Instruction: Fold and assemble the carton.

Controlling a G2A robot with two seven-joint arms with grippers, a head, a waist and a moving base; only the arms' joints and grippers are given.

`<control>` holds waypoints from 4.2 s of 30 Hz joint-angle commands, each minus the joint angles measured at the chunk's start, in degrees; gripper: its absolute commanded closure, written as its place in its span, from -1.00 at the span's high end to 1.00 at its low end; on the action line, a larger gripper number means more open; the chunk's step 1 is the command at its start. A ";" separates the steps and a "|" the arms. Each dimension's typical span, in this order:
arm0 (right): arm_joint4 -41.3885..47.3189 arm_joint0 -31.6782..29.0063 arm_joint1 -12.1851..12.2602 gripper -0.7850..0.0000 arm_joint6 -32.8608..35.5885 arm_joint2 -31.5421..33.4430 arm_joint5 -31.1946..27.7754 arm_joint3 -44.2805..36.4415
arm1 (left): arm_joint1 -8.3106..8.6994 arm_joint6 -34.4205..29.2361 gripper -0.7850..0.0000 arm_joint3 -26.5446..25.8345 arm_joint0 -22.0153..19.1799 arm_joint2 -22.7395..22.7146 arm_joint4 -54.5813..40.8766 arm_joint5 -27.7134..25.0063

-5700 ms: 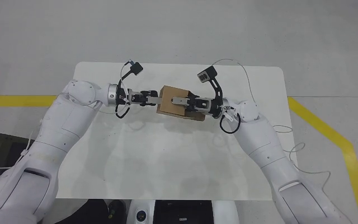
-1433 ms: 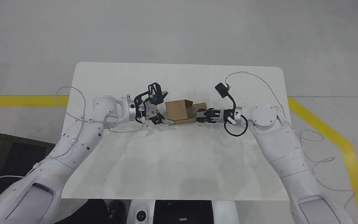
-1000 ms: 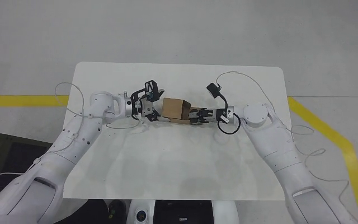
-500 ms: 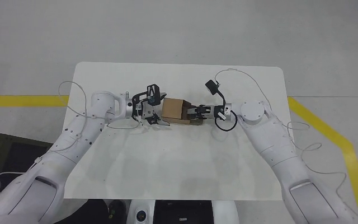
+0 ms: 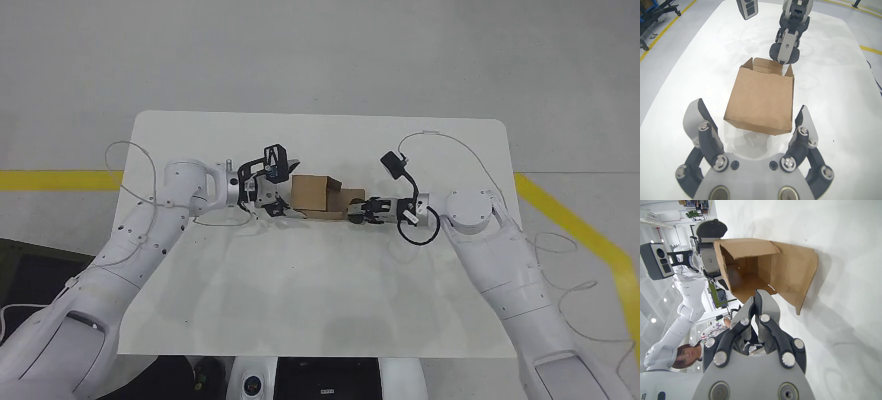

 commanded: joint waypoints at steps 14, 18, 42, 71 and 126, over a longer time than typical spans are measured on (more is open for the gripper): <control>1.94 -0.04 -0.54 -1.00 -3.10 -2.75 -2.55 0.66 | -1.52 -0.48 1.00 1.92 -0.83 1.11 -0.15 -0.99; 3.27 1.72 -1.23 -1.00 -3.36 -4.52 -4.53 3.07 | -1.69 -0.38 1.00 2.05 -0.91 1.26 -0.11 -0.99; 10.64 12.78 -7.05 -1.00 -3.14 -14.80 -16.64 21.88 | -1.39 -0.24 1.00 1.33 -0.49 1.52 0.67 -0.99; 0.66 11.70 -2.00 -1.00 -1.26 -5.40 -14.49 16.62 | -0.98 -2.07 1.00 1.58 -1.04 1.70 -2.24 -0.99; 10.95 20.49 -13.08 -1.00 -1.12 -19.58 -22.82 35.58 | -0.71 -2.04 1.00 0.06 0.38 0.17 -0.04 -0.99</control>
